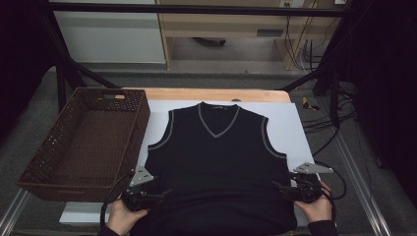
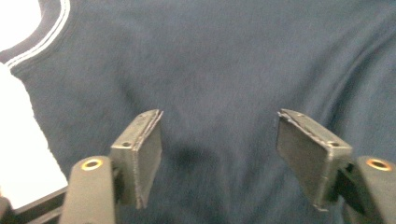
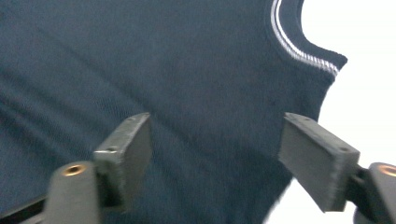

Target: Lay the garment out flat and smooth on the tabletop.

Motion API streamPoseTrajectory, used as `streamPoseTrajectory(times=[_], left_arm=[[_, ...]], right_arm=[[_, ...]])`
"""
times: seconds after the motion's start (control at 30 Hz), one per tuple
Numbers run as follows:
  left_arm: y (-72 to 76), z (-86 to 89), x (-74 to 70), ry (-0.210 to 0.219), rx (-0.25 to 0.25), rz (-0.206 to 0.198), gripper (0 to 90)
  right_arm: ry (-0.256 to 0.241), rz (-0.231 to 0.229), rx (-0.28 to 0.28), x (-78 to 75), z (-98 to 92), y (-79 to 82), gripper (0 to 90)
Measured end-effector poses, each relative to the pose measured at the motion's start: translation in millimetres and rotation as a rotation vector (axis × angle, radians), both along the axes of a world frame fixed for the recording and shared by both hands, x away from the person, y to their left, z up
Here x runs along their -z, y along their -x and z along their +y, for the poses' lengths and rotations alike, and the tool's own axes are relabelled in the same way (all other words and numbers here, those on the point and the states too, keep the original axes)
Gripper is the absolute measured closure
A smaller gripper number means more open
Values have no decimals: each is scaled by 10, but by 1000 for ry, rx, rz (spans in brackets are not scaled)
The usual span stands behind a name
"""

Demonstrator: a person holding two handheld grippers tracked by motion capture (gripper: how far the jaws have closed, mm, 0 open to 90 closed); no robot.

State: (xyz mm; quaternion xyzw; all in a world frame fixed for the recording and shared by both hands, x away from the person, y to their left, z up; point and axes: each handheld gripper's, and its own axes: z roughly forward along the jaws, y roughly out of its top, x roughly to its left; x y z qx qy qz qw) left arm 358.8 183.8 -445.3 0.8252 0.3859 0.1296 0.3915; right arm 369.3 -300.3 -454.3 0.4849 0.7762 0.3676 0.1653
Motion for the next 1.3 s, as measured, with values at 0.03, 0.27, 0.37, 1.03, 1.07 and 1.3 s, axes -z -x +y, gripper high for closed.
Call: streamPoseTrajectory(times=[0.03,0.27,0.37,1.03,1.07,1.3], left_arm=[[-25,-12,-4,3,-6,-2,254],[-173,-77,-39,22,-20,-8,124],[-218,-109,-42,-10,-10,-16,67],[-592,-233,-155,83,-18,-21,28],[-610,-234,-165,90,-19,-22,28],[-750,-223,-267,91,-33,-42,36]], right_arm=[[-2,-6,1,4,14,-27,223],[-60,-21,22,-10,69,-171,144],[-83,-35,32,-23,85,-213,119],[-97,-79,-14,-16,183,-267,34],[-95,-79,-15,-15,186,-264,32],[-95,-86,-14,-20,198,-247,28]])
